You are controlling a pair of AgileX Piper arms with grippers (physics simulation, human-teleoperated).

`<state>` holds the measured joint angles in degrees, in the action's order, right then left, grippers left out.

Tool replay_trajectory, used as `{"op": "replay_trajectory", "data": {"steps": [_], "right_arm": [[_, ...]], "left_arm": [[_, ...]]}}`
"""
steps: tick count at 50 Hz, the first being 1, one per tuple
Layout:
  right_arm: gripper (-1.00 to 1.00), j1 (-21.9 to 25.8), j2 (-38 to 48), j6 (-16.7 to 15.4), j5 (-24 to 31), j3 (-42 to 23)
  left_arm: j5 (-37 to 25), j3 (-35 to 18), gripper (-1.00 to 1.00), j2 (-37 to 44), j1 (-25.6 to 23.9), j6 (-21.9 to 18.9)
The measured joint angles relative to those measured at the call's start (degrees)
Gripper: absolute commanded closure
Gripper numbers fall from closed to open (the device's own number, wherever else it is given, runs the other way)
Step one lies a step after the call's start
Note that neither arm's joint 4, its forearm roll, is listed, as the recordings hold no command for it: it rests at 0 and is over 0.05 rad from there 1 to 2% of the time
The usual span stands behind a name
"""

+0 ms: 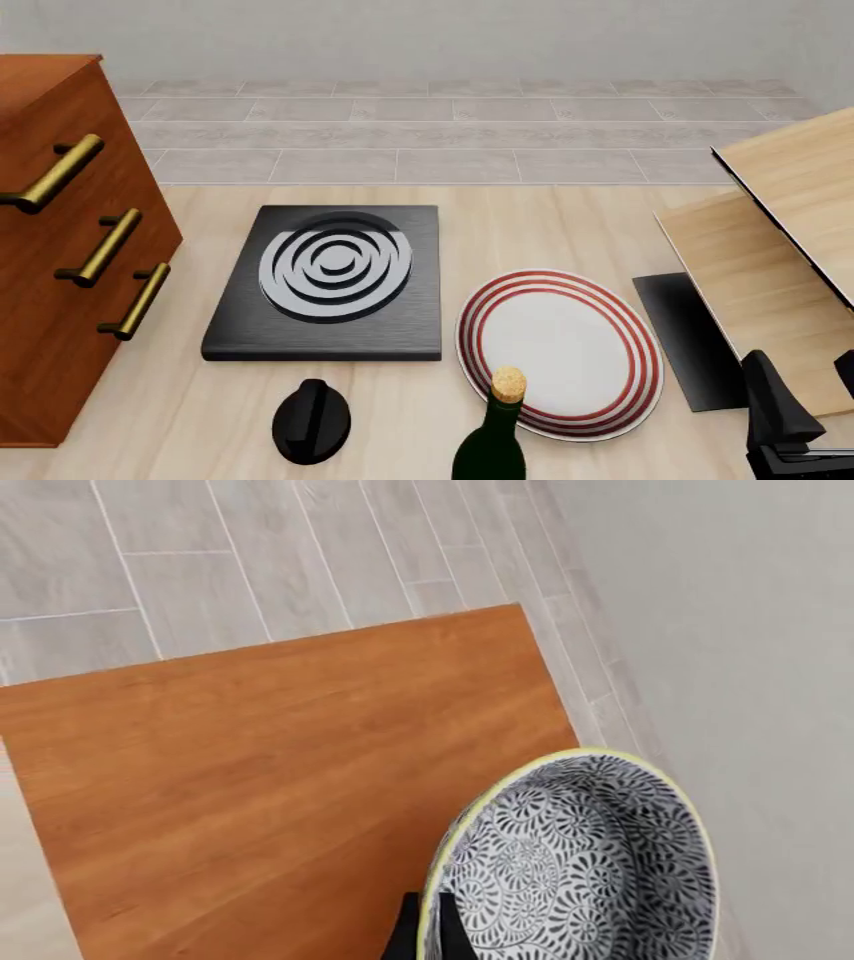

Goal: Put the bowl on the top of the cabinet.

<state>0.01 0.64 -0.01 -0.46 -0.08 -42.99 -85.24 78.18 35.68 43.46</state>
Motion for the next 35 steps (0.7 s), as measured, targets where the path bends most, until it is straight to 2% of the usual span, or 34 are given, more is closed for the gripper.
{"op": "replay_trajectory", "data": {"steps": [18,19,35], "right_arm": [[-1.0,0.0,0.0,0.0,0.0,0.0],[-1.0,0.0,0.0,0.0,0.0,0.0],[-1.0,0.0,0.0,0.0,0.0,0.0]], "left_arm": [[-0.4,-1.2,1.0,1.2,0.7,-2.5],[-0.5,-1.3,-1.0,1.3,0.8,-2.7],[-2.8,-3.2,-1.0,1.5,0.2,-3.5]]}}
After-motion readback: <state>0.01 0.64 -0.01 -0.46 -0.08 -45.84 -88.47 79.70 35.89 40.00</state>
